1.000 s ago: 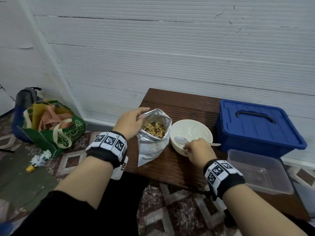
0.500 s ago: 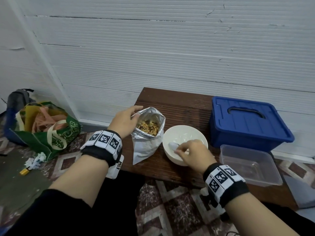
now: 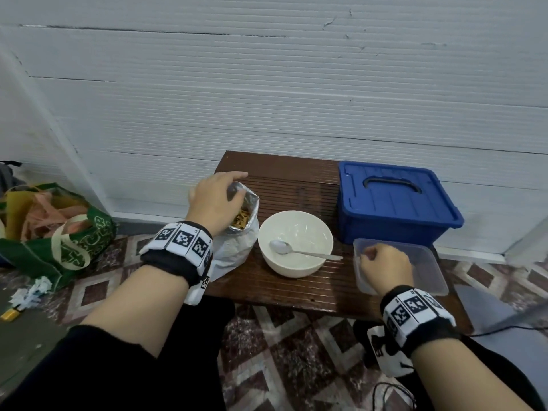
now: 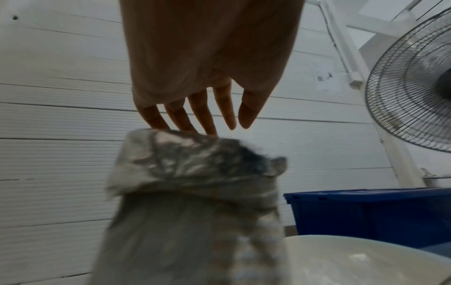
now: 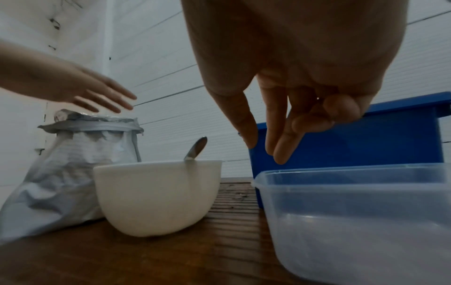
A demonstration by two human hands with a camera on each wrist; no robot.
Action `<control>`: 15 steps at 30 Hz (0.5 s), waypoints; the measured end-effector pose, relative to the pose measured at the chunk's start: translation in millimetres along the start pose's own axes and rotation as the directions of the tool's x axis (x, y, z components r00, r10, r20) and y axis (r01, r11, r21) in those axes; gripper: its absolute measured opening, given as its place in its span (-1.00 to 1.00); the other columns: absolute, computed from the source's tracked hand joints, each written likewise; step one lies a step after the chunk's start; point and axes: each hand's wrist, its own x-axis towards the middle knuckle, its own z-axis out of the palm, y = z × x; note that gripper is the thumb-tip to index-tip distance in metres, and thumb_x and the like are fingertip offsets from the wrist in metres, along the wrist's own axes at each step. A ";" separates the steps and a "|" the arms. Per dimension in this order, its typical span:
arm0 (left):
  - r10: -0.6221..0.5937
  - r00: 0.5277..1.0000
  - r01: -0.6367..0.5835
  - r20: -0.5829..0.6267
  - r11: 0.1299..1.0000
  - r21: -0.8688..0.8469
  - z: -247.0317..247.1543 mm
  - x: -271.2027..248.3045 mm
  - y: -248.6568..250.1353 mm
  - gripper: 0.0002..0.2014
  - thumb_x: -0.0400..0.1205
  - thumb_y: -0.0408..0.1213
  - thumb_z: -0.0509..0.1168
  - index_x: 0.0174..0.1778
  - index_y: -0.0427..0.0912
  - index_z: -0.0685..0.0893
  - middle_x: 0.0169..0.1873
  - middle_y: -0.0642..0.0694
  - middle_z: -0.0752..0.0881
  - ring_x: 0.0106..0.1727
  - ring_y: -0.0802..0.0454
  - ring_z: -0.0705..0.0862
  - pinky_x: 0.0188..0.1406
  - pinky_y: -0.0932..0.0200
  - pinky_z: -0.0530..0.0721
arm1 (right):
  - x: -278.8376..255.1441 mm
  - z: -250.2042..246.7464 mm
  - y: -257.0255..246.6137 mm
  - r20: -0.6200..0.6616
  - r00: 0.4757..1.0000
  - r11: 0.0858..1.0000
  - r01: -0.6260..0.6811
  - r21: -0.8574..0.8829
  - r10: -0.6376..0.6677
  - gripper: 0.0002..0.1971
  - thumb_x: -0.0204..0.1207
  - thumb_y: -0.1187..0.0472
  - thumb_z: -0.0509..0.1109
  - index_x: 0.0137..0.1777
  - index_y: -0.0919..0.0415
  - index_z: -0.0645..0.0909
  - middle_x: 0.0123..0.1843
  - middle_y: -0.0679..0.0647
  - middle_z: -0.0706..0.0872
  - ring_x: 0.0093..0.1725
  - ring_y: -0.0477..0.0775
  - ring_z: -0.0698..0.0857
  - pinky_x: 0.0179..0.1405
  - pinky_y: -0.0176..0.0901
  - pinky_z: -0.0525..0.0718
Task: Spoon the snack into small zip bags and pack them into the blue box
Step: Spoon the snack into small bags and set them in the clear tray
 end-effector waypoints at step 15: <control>0.256 0.938 -0.210 0.236 0.957 -0.201 59.3 -39.3 75.3 -0.70 0.69 -0.24 0.28 0.35 0.00 0.63 0.23 0.08 0.69 0.32 0.11 0.55 0.32 0.27 0.37 | -18.7 18.6 12.3 0.143 0.984 0.993 0.111 -0.044 -0.104 -0.81 0.57 0.02 0.34 0.00 0.00 0.78 -0.05 0.02 0.78 0.09 0.09 0.66 0.21 0.04 0.63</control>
